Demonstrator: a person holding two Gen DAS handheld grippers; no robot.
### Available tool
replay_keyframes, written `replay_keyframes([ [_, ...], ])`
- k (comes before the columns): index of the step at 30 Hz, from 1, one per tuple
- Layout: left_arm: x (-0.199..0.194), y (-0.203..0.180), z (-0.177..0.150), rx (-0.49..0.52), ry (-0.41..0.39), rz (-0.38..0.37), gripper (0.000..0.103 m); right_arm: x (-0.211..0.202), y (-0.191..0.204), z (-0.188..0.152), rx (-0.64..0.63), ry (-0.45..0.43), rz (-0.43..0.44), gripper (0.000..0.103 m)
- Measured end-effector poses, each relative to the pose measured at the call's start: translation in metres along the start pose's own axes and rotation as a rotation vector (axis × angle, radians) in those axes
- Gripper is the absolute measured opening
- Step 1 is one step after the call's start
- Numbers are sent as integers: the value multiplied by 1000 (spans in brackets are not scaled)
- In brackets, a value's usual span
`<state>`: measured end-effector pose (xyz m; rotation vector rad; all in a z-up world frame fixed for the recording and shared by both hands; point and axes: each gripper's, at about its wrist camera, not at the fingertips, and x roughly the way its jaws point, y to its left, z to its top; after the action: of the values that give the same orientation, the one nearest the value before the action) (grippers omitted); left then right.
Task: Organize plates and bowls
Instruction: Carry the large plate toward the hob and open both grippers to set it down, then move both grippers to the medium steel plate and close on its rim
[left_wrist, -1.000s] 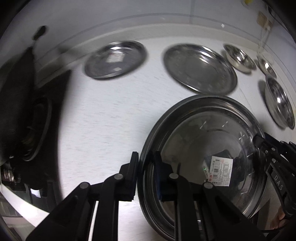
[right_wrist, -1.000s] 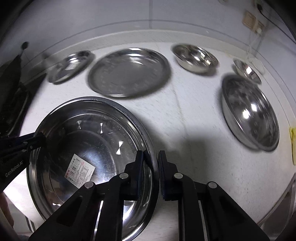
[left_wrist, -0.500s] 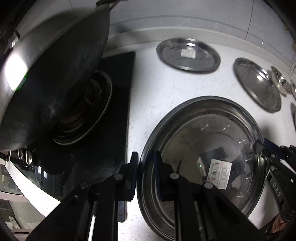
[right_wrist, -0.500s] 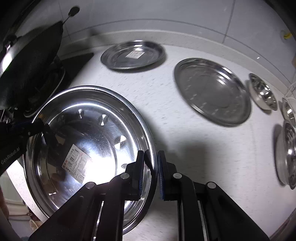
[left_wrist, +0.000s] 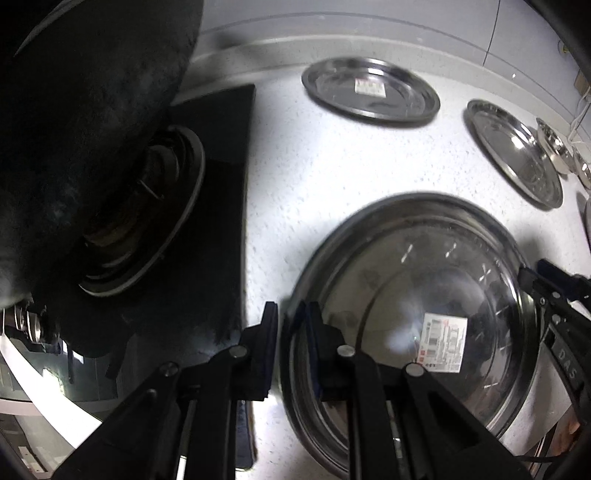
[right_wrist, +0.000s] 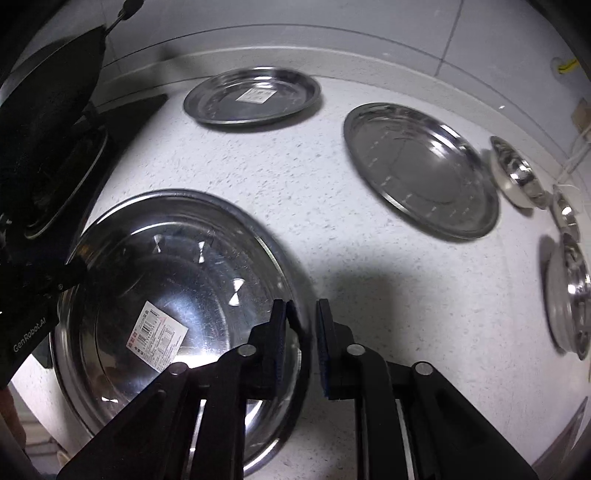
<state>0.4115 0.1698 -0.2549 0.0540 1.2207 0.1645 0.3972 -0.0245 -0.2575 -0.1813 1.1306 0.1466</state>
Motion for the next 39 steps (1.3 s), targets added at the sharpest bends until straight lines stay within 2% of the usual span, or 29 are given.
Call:
replay_keyframes([
  [1,-4,-1,0,0,-6,0,15,-4,-1,0,3,-12,-17,49],
  [2,-8,0,2,-1,-16,3,15,-10,-4,1,8,-30,-35,66],
  [7,-28,8,14,-27,-79,13,16,-27,-11,11,27,-70,-86,79],
  [10,-48,8,22,-27,-130,14,17,-37,-16,16,43,-83,-98,81],
  [11,-53,5,26,-27,-145,3,21,-40,-18,18,49,-89,-102,84],
  [12,-57,2,31,-27,-147,-12,25,-45,-21,19,56,-98,-108,85],
  [16,-71,-20,51,-5,-150,-109,28,-63,-37,25,86,-128,-119,87],
  [23,-89,-73,77,57,-175,-214,29,-78,-83,30,139,-175,-143,89],
  [30,-90,-114,90,67,-197,-208,29,-68,-123,34,149,-179,-126,89],
  [36,-86,-132,96,59,-224,-265,29,-50,-143,37,139,-164,-95,89],
  [38,-80,-141,99,83,-199,-255,29,-44,-150,38,138,-159,-80,89],
  [39,-78,-144,100,80,-183,-268,35,-41,-152,38,135,-157,-77,89],
])
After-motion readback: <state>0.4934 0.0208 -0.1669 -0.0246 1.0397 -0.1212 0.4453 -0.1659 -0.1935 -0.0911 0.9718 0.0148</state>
